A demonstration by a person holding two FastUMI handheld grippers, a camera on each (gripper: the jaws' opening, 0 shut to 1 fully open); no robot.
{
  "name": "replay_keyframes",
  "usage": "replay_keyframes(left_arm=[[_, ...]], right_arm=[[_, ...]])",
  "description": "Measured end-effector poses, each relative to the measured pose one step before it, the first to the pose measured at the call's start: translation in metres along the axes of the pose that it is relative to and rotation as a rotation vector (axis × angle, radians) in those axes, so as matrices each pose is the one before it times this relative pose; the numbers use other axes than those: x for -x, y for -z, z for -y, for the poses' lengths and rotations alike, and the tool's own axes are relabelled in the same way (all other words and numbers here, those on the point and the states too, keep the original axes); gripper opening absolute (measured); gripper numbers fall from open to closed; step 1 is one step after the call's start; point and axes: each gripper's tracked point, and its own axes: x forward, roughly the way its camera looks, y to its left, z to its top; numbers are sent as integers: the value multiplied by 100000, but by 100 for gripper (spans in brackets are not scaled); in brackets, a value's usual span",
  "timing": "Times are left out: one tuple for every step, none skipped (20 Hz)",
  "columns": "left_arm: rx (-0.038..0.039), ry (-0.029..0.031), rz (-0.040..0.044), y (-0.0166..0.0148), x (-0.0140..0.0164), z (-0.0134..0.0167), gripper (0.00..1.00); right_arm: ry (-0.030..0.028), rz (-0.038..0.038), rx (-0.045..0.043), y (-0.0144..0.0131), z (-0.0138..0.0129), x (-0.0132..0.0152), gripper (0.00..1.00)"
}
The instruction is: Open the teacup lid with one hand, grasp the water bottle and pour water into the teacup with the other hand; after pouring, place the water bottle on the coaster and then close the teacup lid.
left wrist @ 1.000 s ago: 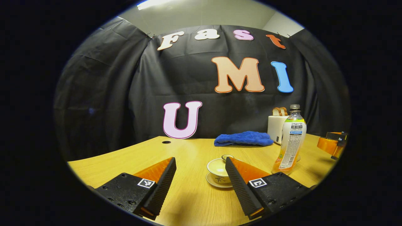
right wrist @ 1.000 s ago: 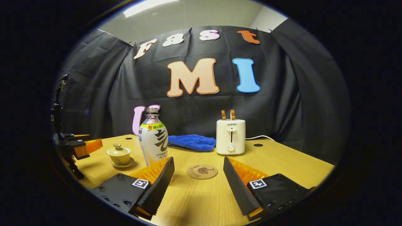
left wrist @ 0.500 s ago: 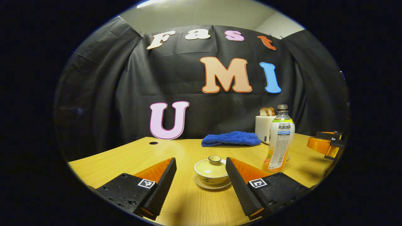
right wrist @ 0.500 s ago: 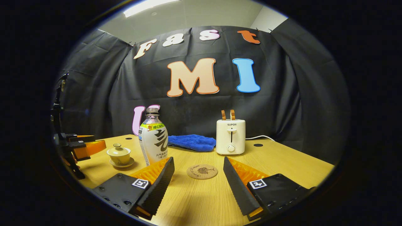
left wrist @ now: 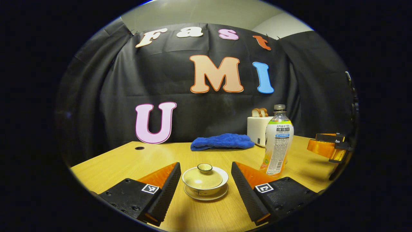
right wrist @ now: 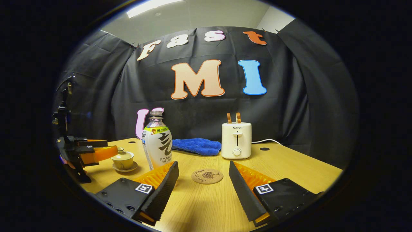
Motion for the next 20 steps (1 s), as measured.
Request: replay_keyframes(left_arm=[[-683, 853, -1509, 246, -397, 112, 92], [-817, 917, -1672, 191, -329, 142, 92], [-777, 776, -1589, 152, -371, 123, 92], [-535, 370, -1291, 256, -240, -54, 92], [-199, 565, -1267, 52, -264, 102, 92], [-217, 535, -1224, 194, -239, 22, 92], [12, 12, -734, 15, -191, -48, 89], [-242, 331, -261, 40, -253, -20, 87], [-563, 164, -410, 0, -264, -16, 87], [-597, -126, -655, 86, -274, -57, 87], [-605, 11, -1005, 113, -295, -64, 84], [-971, -200, -869, 83, -240, 30, 83], [-831, 2, -672, 54, -173, -90, 83], [-660, -300, -527, 109, -270, -135, 82], [-587, 50, -657, 51, -260, 2, 80], [-483, 271, -825, 117, -141, 35, 74], [-351, 450, -215, 139, -237, 116, 75], [-710, 1, -133, 66, -158, 25, 75], [-401, 198, 188, -95, -122, -5, 75], [-474, 131, -117, -18, -139, 34, 71]], right_arm=[[-536, -72, -51, -50, -97, 0, 95], [-193, 27, 28, 78, -16, -6, 99], [16, -30, -25, -5, 41, -34, 99], [-9, 51, 48, 9, -31, 30, 95], [39, -28, -21, -3, 2, -20, 95], [-7, 47, 17, -11, -7, 17, 99], [-11, 1, 1, -30, -13, -43, 99], [7, 2, -11, 73, -2, 4, 99], [-4, 29, 25, -59, 26, -8, 95], [20, -20, -23, 54, -18, 32, 95], [-11, 33, 28, -64, 6, 19, 95], [3, -17, -9, 31, -1, -31, 95], [-4, 22, 18, 48, -2, -15, 95], [-1, -9, -9, -27, 3, 8, 99], [1, 13, 6, 23, -11, -1, 99], [2, 14, 4, -36, -21, -5, 99], [3, -1, 1, 33, 15, -25, 99], [13, 15, 7, -32, -22, -1, 99], [3, 7, 3, 25, 9, 0, 95], [-2, -7, 0, -7, -10, -2, 95]])
